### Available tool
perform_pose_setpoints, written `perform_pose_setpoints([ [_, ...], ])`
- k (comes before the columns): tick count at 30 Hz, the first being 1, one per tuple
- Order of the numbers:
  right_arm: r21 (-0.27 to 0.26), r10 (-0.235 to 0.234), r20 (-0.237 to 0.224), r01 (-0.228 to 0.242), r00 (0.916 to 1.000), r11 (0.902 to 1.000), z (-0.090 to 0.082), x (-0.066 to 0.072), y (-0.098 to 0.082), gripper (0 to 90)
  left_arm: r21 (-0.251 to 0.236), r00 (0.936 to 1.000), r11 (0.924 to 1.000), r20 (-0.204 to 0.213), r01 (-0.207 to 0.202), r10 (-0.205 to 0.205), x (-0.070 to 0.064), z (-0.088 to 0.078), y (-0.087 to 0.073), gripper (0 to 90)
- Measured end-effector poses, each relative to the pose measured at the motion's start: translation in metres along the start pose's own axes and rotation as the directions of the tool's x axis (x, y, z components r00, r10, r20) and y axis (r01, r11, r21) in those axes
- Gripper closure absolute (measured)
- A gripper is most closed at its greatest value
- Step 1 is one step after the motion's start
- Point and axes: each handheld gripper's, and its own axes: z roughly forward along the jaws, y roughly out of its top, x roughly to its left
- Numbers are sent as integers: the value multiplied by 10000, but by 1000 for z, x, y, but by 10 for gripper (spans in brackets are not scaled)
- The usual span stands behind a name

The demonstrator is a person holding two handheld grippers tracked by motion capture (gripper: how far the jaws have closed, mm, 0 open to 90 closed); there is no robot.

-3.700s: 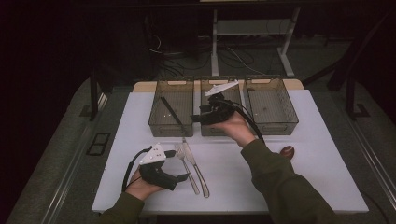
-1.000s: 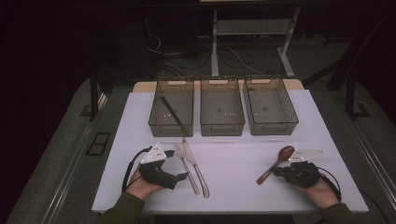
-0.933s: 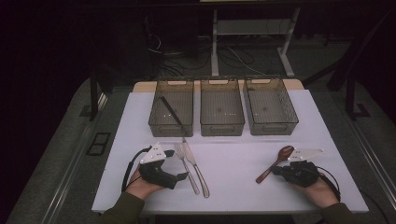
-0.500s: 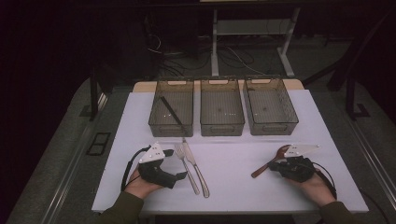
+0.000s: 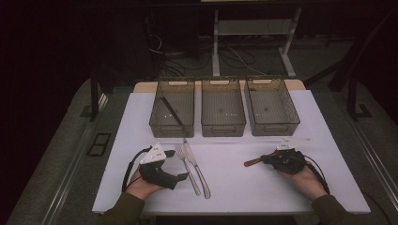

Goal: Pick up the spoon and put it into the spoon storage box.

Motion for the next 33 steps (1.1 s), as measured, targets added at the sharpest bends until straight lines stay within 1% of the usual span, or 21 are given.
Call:
perform_pose_setpoints([
  [7,-18,-18,122,18,9999,10000,9,-3,7,886,49,10000,10000,-3,-5,6,0,0,0,29],
  [10,-35,51,141,-51,9999,10000,11,-4,9,886,55,10000,10000,8,-31,31,-1,0,0,29],
  [12,-69,56,119,-55,9999,10000,9,-5,8,886,73,10000,10000,21,-51,51,-1,0,0,29],
  [15,-285,255,115,-251,9996,9993,1,-7,9,877,75,10000,10000,24,-59,59,-1,-1,0,29],
  [18,-588,452,100,-446,9989,9973,-10,-11,11,810,45,10000,10000,27,-50,50,-2,0,0,29],
  [21,-865,603,213,-582,9980,9945,-20,-17,10,697,93,10000,9999,25,-56,56,-2,0,0,29],
  [23,-976,597,418,-554,9973,9937,-25,-21,10,619,86,10000,9999,17,-56,56,-2,0,0,29],
  [24,-977,638,585,-579,9962,9935,-29,-25,9,600,94,10000,9999,14,-61,61,-2,0,0,29],
  [26,-977,780,590,-720,9952,9926,-32,-30,8,567,99,10000,9999,10,-63,63,-2,0,0,29],
  [29,-799,809,965,-733,9920,9941,-38,-38,8,509,82,10000,10000,6,-48,48,-2,0,0,29],
  [31,-749,867,1177,-782,9893,9941,-43,-45,8,496,84,10000,10000,9,-46,46,-2,0,0,29],
  [33,-779,1024,1317,-927,9860,9926,-47,-53,6,485,86,10000,10000,6,-47,47,-2,0,0,29],
])
